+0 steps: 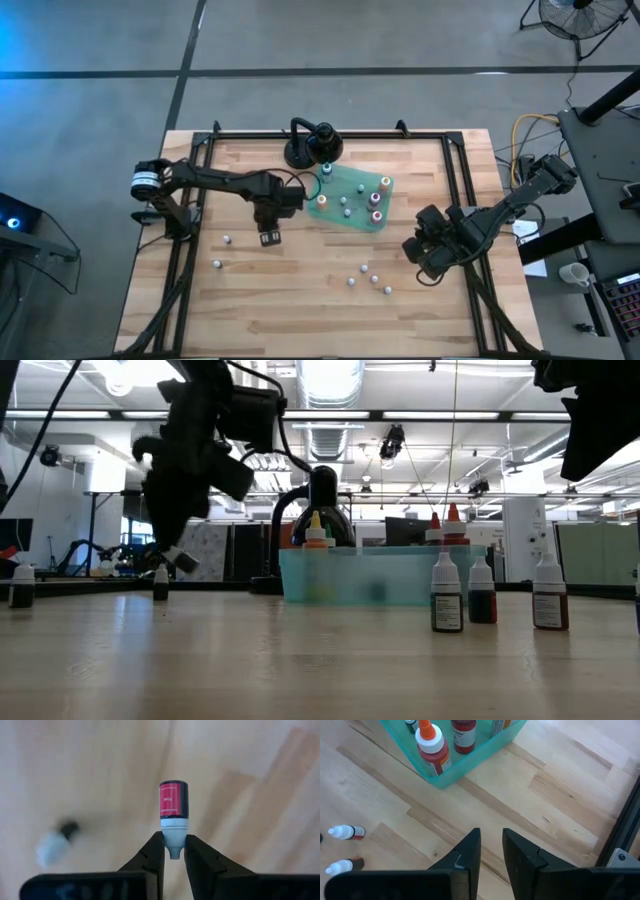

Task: Pick & Place food coloring
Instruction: Move the pink food coloring bottle to the middle left of the table

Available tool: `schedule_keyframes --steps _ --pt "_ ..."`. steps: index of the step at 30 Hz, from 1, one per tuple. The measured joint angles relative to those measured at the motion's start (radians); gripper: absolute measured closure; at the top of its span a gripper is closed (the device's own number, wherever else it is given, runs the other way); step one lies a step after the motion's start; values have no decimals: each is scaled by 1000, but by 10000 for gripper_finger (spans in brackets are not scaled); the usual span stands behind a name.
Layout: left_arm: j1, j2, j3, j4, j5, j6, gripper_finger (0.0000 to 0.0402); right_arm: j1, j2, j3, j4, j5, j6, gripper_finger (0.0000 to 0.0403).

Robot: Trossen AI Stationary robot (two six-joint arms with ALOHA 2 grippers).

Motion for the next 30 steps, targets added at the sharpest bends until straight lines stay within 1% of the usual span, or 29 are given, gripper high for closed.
schedule_keyframes --steps 3,7,11,14,20,23,30 --pt "0 10 24 -78 88 -101 362 0 0 0 0 0 -3 331" --pt "-4 9 23 -146 185 -232 362 0 0 0 1 0 -2 337" --pt "-17 12 -13 -198 282 -294 362 0 0 0 1 0 -7 339" --pt "-32 26 -52 -216 318 -338 362 0 0 0 1 0 -7 337" --pt "-74 83 -126 -212 443 -389 362 0 0 0 2 0 -9 341" --pt "-96 120 -137 -214 466 -398 362 0 0 0 2 -1 -9 342" --pt "-123 186 -128 -210 466 -408 362 0 0 0 5 -3 -2 336"
